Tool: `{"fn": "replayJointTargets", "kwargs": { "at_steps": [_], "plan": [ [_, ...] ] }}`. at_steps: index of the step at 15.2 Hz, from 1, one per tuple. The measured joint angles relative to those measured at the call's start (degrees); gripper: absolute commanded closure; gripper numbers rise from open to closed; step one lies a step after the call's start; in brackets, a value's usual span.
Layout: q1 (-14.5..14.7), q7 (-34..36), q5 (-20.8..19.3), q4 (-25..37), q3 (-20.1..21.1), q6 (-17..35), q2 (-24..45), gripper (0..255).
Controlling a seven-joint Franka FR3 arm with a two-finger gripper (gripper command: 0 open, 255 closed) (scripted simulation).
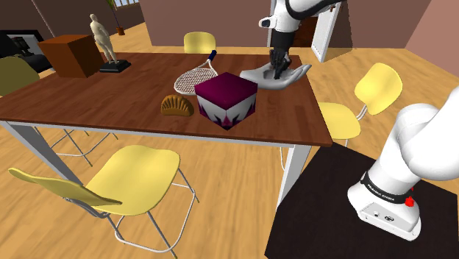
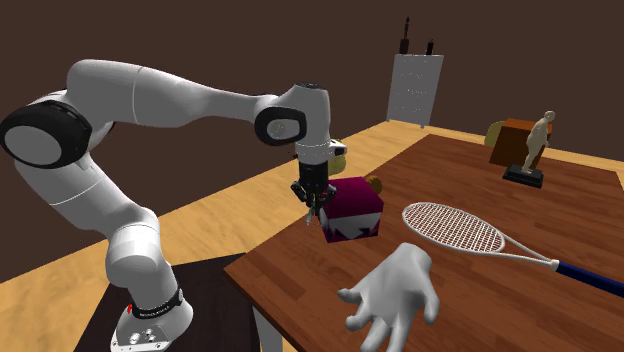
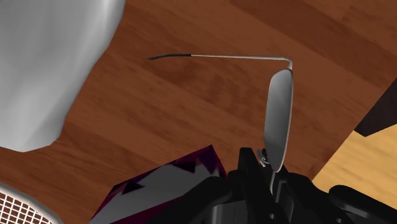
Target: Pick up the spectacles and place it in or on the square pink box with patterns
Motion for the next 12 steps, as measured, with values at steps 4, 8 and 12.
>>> {"fn": "replayJointTargets", "kwargs": {
  "at_steps": [4, 8, 12],
  "plan": [
    [0.1, 0.2, 0.1, 2.8, 0.3, -3.0, -0.2, 255],
    [0.2, 0.1, 0.1, 5.8, 0.3, -6.1, -0.2, 255],
    [1.3, 1.8, 1.2, 10.3, 1.4, -7.2, 3.3, 255]
  ]
}}
